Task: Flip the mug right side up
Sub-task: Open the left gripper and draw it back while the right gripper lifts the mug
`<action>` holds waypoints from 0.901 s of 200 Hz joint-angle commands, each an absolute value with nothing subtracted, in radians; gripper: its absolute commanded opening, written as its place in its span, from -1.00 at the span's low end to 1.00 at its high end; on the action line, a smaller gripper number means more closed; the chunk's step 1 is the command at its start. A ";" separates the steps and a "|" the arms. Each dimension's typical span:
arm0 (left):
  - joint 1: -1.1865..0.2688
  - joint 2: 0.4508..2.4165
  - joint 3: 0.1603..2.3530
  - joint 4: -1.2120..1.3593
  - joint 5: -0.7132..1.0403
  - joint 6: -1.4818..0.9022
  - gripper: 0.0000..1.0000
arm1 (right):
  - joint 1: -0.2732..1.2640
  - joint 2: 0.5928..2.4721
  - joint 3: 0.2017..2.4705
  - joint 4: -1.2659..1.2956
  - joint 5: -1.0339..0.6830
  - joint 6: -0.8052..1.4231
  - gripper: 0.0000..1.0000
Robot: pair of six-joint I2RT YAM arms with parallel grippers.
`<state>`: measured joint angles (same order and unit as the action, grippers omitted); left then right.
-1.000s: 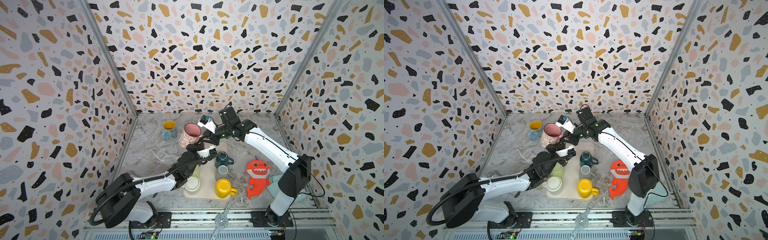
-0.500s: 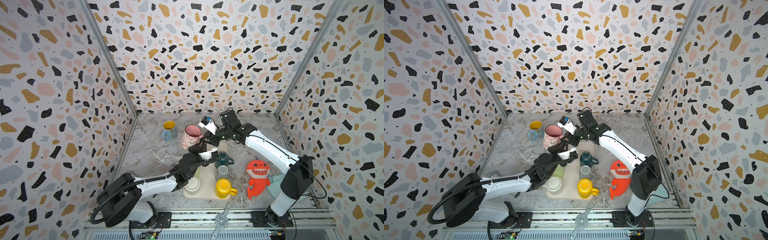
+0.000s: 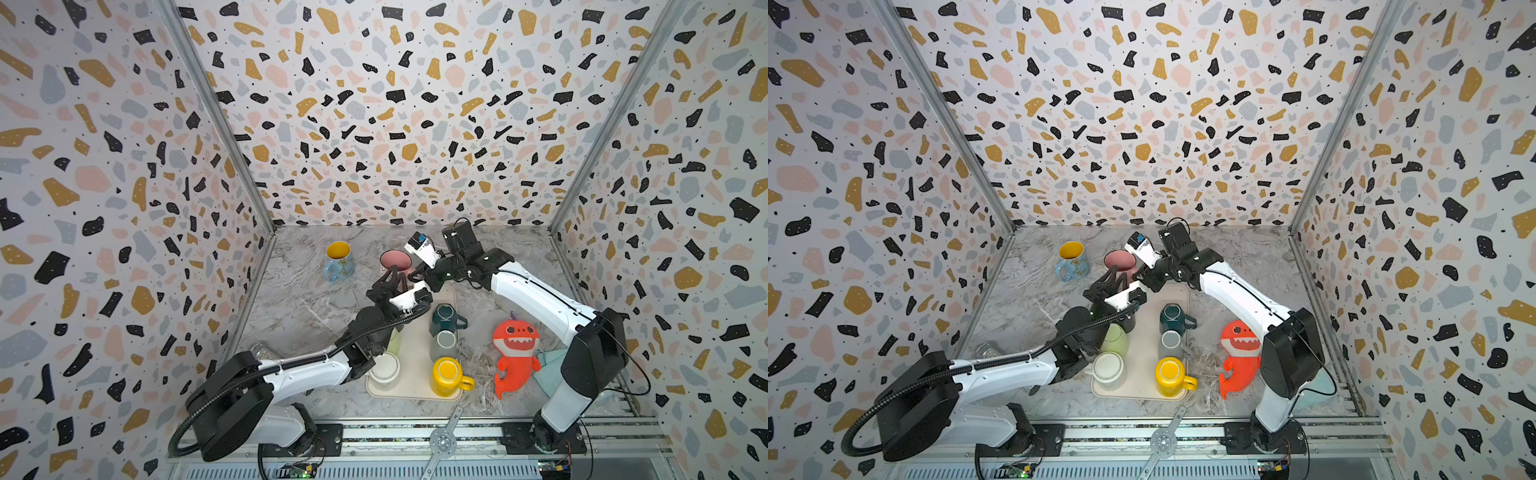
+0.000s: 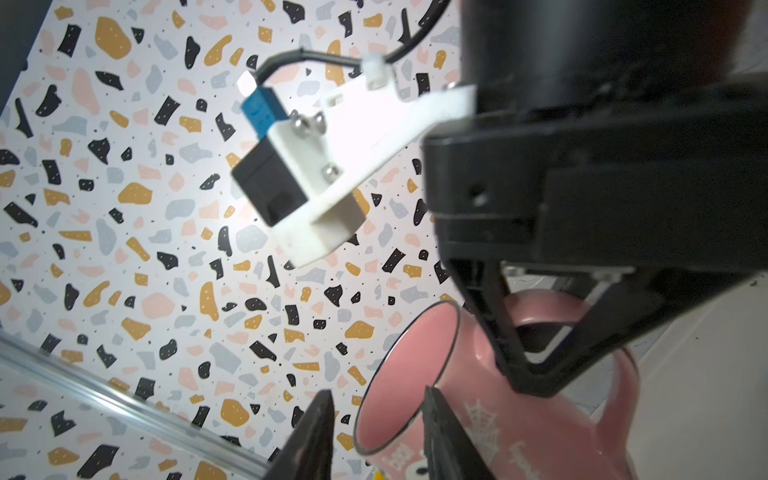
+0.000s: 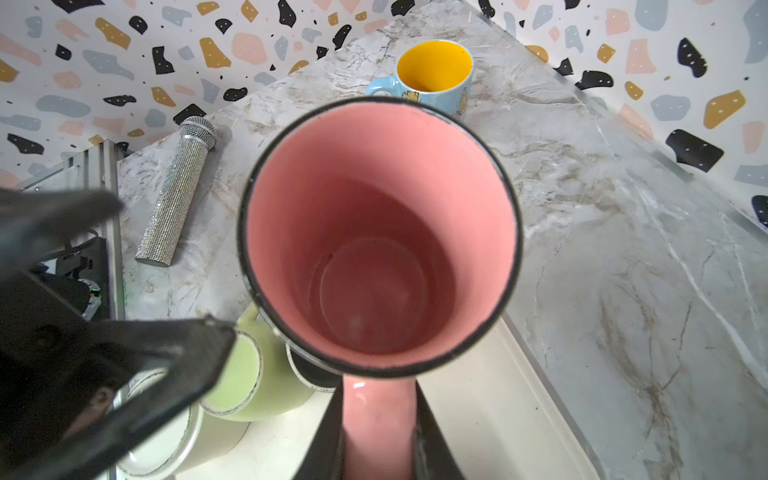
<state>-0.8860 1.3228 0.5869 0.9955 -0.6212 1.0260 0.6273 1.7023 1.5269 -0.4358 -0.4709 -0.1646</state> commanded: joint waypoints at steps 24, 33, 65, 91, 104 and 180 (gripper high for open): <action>-0.833 1.189 0.649 0.958 -0.732 0.745 -0.19 | 0.624 1.683 1.584 -0.256 -0.454 -0.077 -1.00; -0.802 1.150 0.669 0.890 -0.722 0.631 -0.17 | 0.627 1.694 1.592 -0.242 -0.432 -0.056 -1.00; -0.625 1.011 0.708 0.660 -0.548 0.207 -0.07 | 0.664 1.731 1.605 -0.177 -0.304 -0.019 -1.00; -0.499 0.945 0.704 0.596 -0.418 -0.007 0.06 | 0.674 1.793 1.649 -0.156 -0.223 -0.001 -1.00; -0.451 0.930 0.728 0.526 -0.362 -0.095 0.06 | 0.677 1.825 1.678 -0.144 -0.196 0.004 -1.00; -0.361 0.931 0.759 0.415 -0.201 -0.249 0.09 | 0.696 2.041 1.882 -0.126 -0.115 -0.001 -1.00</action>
